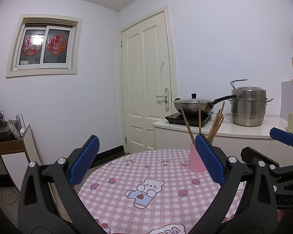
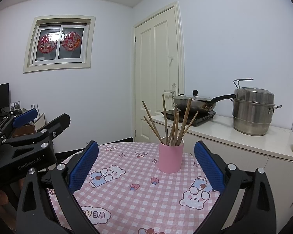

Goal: Organize utensils

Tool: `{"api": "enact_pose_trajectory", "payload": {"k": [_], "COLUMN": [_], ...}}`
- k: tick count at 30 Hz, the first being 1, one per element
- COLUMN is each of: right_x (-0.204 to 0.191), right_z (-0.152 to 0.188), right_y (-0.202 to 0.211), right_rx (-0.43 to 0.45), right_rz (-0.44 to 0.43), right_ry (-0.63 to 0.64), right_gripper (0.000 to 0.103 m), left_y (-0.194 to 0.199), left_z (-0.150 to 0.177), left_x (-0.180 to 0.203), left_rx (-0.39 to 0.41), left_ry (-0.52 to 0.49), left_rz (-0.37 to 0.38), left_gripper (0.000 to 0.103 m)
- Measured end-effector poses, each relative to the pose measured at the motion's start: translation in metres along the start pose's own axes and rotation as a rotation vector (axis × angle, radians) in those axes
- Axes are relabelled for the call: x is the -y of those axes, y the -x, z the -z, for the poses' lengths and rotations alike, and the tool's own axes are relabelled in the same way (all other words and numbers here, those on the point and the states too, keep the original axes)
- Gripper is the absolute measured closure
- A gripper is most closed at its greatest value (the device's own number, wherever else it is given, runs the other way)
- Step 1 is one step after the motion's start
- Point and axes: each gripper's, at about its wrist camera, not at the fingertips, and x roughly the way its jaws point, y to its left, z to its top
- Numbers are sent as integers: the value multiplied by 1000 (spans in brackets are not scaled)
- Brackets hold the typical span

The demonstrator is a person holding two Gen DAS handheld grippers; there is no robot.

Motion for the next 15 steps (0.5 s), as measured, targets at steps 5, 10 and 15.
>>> {"api": "enact_pose_trajectory", "payload": {"k": [5, 10, 15], "right_x": [0, 1, 1], "right_z": [0, 1, 3], "right_y": [0, 0, 0], "right_rx": [0, -2, -3], "right_rz": [-1, -2, -3], "right_ry": [1, 0, -1], "right_gripper": [8, 8, 8], "left_y": [0, 0, -1], "left_z": [1, 1, 2], "left_x": [0, -1, 0], "left_rx": [-1, -1, -3], "left_ry": [0, 2, 6], "left_rz": [0, -1, -4], "left_gripper": [7, 7, 7]}}
